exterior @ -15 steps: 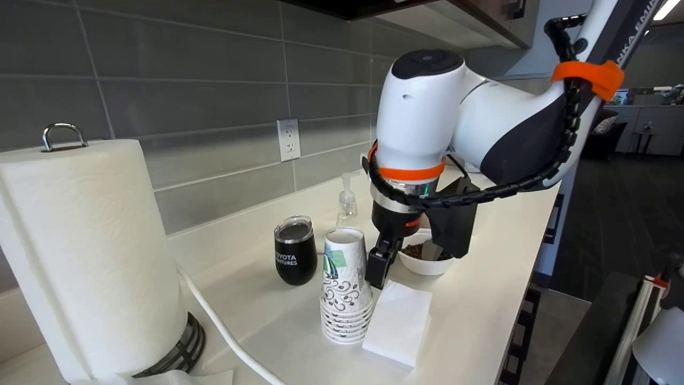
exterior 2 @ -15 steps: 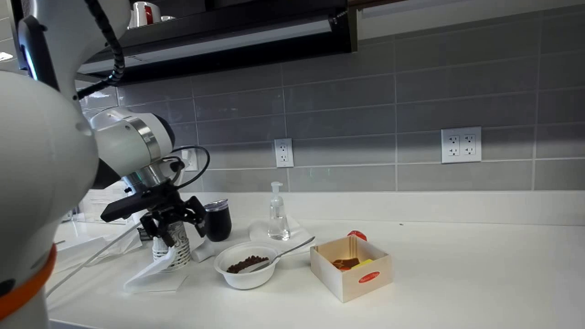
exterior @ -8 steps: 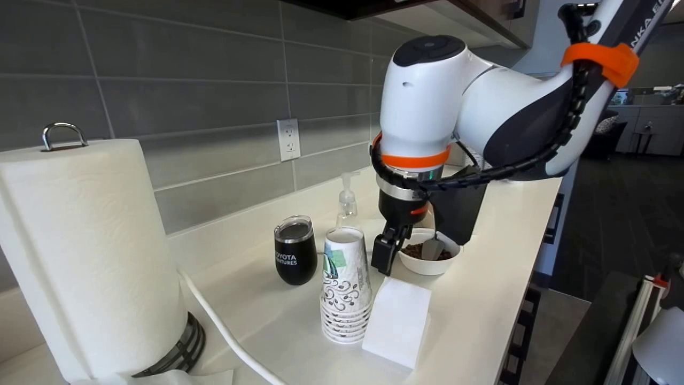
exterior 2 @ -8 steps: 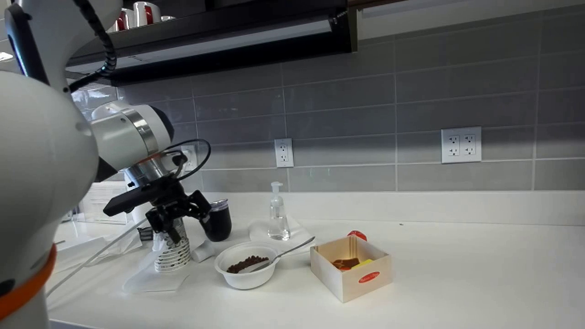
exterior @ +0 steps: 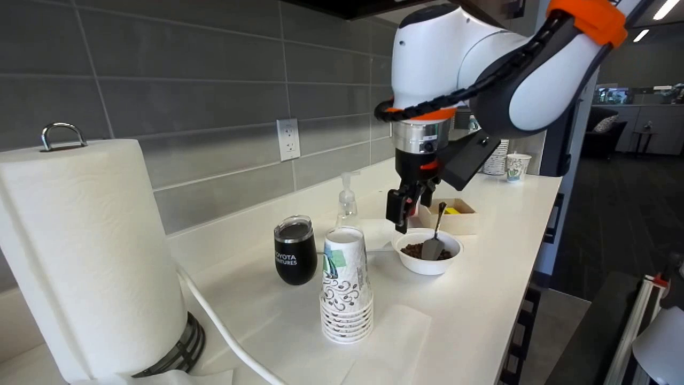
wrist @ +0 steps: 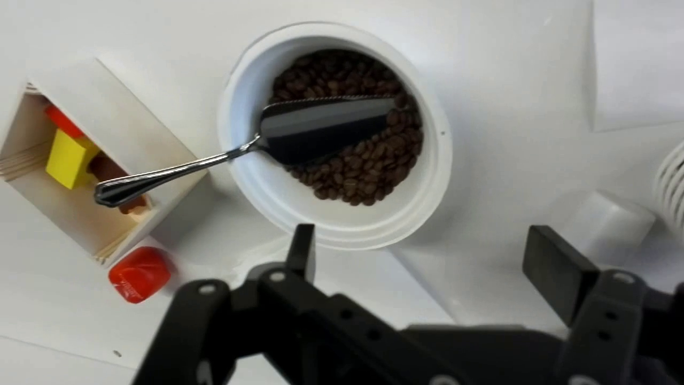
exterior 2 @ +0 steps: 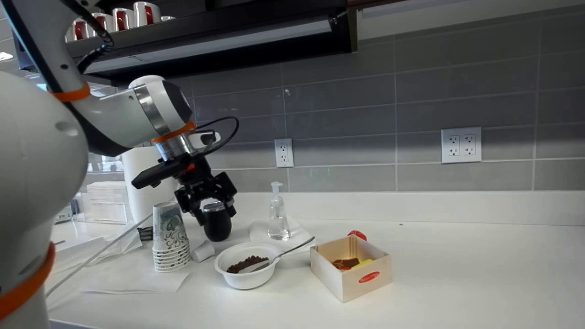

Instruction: Fold the napkin on the right side of the paper cups halfway and put the orange ball in the wooden box

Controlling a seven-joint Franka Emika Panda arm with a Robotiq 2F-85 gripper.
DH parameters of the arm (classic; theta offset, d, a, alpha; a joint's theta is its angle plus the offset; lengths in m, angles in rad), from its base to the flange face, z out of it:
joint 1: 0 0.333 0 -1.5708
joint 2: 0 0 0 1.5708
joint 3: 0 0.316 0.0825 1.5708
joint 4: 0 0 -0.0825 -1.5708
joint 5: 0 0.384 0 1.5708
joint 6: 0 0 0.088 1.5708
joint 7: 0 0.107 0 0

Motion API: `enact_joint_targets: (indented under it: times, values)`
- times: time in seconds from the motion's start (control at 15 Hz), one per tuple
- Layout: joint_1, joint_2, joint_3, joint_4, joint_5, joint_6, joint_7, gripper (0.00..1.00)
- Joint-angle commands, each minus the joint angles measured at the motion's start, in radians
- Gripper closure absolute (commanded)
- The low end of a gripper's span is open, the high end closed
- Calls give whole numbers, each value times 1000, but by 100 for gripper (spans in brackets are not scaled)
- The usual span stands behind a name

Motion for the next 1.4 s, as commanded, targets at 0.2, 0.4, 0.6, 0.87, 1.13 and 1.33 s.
enact_joint_targets:
  times: [0.2, 0.4, 0.6, 0.87, 1.13, 1.33]
  values:
    - [-187, -154, -98, -27, 61, 61, -241, 0]
    - [-273, -133, -178, -12, 75, 149, -369, 0]
    - [-328, -66, -260, 5, 102, 268, -525, 0]
    - [-269, 86, -374, 52, 256, 396, -794, 0]
    - [-120, 227, -470, 133, 526, 410, -1072, 0]
    - [-89, 289, -466, 221, 728, 346, -1254, 0]
